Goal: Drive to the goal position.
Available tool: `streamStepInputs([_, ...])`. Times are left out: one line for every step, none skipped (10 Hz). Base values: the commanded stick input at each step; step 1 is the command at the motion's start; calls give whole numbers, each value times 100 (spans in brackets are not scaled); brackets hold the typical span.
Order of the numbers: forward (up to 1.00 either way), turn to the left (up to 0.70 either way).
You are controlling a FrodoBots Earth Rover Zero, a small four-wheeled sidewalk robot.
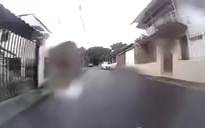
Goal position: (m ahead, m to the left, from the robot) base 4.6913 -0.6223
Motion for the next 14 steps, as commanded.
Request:
streamStepInputs([70, 0])
streamStepInputs([70, 0])
streamStepInputs([70, 0])
streamStepInputs([70, 0])
streamStepInputs([70, 0])
streamStepInputs([70, 0])
streamStepInputs([70, 0])
streamStepInputs([70, 0])
streamStepInputs([70, 0])
streamStepInputs([70, 0])
streamStepInputs([70, 0])
streamStepInputs([70, 0])
streamStepInputs([70, 0])
streamStepInputs([70, 0])
